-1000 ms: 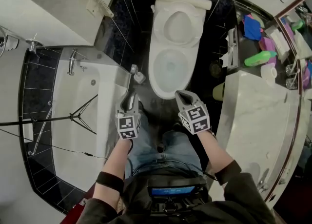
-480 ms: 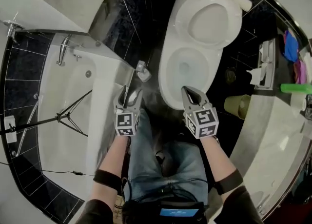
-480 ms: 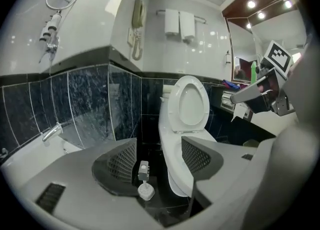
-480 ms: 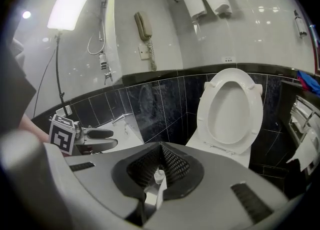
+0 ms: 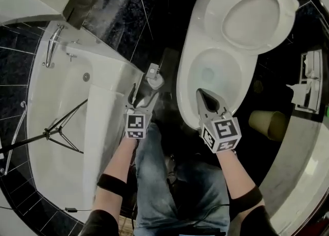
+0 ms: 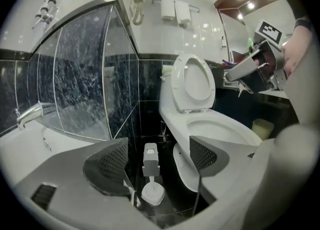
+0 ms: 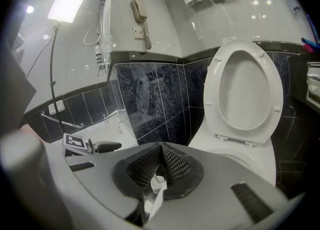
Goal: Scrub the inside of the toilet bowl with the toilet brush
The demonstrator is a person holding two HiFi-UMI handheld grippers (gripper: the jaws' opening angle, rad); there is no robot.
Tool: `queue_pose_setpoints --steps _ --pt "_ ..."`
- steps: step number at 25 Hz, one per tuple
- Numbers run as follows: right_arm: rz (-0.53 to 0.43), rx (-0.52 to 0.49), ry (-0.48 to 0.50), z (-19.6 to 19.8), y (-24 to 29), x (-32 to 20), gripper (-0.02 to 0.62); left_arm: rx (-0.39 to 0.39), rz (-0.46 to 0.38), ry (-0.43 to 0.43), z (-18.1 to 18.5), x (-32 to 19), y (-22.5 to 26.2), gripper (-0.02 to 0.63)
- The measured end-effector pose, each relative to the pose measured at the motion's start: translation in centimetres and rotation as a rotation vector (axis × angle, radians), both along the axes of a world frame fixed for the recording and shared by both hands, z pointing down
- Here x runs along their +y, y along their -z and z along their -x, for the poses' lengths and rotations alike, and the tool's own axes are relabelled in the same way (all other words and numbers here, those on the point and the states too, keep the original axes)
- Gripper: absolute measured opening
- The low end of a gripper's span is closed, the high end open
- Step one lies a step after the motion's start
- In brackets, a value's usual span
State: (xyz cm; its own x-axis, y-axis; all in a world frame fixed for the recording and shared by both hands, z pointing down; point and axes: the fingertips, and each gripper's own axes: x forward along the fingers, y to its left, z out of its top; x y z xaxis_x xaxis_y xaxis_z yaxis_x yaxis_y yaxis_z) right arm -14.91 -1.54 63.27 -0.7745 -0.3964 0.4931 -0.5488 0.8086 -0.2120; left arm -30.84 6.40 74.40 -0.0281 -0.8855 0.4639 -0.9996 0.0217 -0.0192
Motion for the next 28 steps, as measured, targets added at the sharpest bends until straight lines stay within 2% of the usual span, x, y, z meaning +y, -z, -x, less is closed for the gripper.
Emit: queue_pose_setpoints --steps 7,10,13,28 --pt "-0.044 -0.09 -0.012 1.8 -2.3 -1.6 0.003 -0.029 -0.001 -0.013 1.5 -2.7 -8.8 0.394" --pt "-0.053 -0.106 -0.002 2.2 -3.3 -1.8 0.003 -0.038 -0.02 -0.008 1.9 -4.0 -11.5 0.419" --pt "-0.073 -0.108 0.0 2.2 -4.8 -2.4 0.003 -0.051 -0.03 -0.042 1.6 -5.3 -13.7 0.425" --pt "-0.062 -0.101 0.013 3.1 -7.2 -3.5 0.003 -0.025 -0.103 -0.033 2.5 -10.0 -16.3 0.425"
